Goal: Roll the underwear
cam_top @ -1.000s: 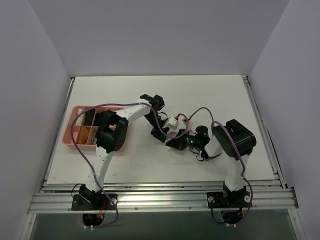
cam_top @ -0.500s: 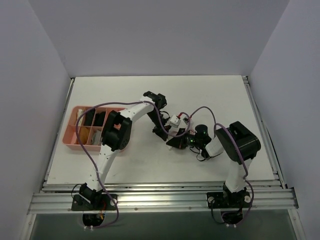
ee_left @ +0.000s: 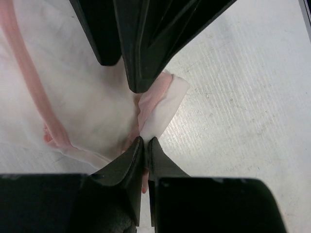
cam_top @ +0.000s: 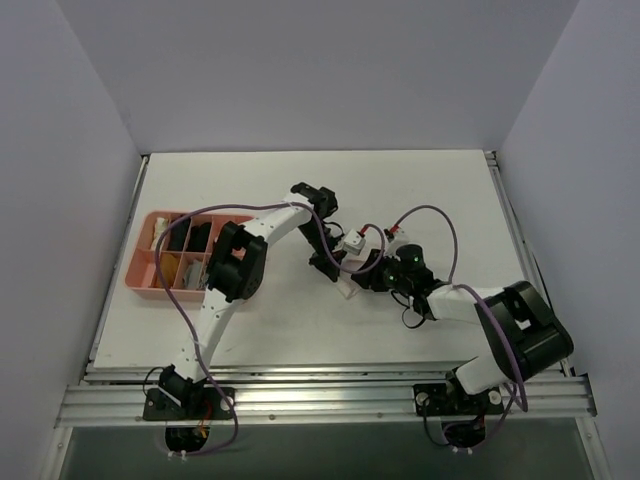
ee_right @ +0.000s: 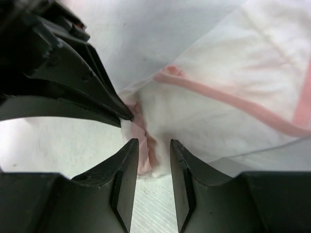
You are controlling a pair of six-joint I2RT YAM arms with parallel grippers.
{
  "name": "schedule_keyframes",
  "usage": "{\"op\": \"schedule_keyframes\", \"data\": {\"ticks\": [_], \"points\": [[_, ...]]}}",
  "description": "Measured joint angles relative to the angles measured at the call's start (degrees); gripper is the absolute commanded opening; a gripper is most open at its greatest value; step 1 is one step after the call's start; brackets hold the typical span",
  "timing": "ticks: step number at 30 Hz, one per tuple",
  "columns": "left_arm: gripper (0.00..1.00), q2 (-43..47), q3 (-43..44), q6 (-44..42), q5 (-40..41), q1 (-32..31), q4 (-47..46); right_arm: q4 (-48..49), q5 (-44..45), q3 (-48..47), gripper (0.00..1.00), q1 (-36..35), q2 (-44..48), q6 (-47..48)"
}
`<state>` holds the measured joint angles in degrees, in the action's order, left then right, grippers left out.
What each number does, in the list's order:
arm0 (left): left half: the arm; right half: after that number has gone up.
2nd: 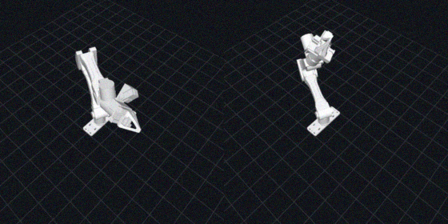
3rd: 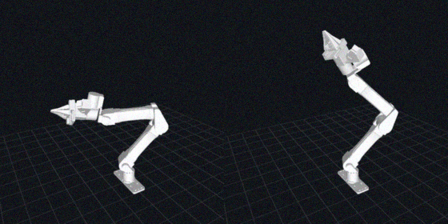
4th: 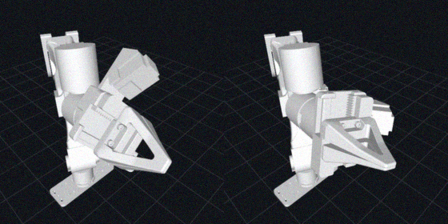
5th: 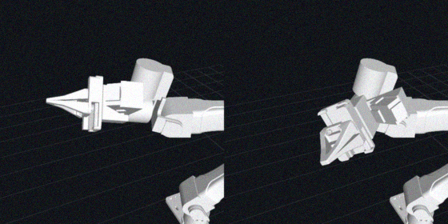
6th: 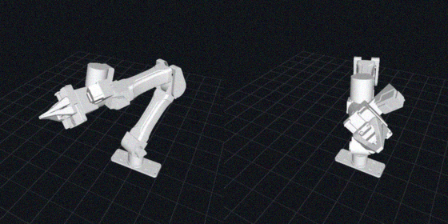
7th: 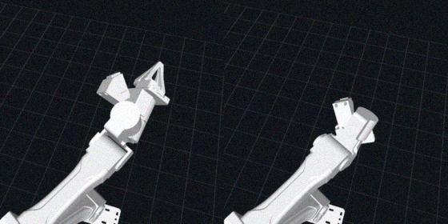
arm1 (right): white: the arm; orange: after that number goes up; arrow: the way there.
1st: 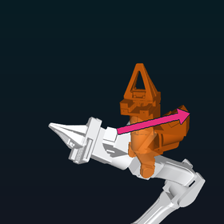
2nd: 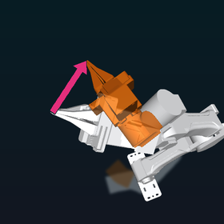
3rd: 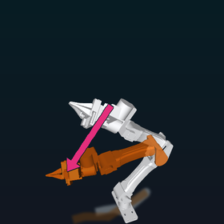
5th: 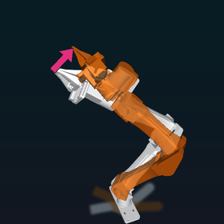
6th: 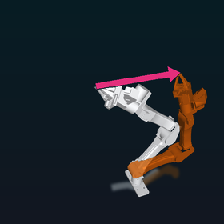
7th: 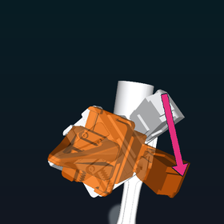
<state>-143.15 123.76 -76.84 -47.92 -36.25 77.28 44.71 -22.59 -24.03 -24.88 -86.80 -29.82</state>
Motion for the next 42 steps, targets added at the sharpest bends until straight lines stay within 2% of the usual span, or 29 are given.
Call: {"op": "schedule_keyframes", "data": {"ticks": [4, 11, 16, 21, 30, 36, 42], "points": [[0.08, -1.22, 2.38, 1.05, 0.24, -0.7, 0.39, -5.57, 7.1, 0.2, 0.32, -1.55, 6.99, 0.33], [0.08, -3.15, 6.23, 1.97, 0.55, -1.55, 0.63, -11.45, 26.05, 1.29, 0.35, -11.43, 18.25, -1.92], [0.08, -3.43, 6.75, 2.86, 0.52, -1.57, 0.72, -17.05, 40.57, 2.69, 0.4, -17.29, 24.3, -6.27], [0.08, -3.48, 6.78, 3.17, 0.48, -1.53, 0.72, -24.5, 49.48, 2.29, 0.37, -18.34, 28.15, -12.57], [0.08, -4.74, 8.52, 4.98, -0.55, -1.4, 1.07, -33.33, 58.31, 2.27, 0.38, -21.33, 37.42, -18.43], [0.08, -4.74, 8.52, 5.75, -0.59, -1.36, 1.05, -37.13, 68.65, -0.76, 0.38, -33.33, 37.7, -17.53], [0.08, -5.07, 9.11, 6.99, -0.57, -1.31, 1.16, -38.82, 80.72, -9.27, 0.41, -50.29, 28.94, -14.73]]}}
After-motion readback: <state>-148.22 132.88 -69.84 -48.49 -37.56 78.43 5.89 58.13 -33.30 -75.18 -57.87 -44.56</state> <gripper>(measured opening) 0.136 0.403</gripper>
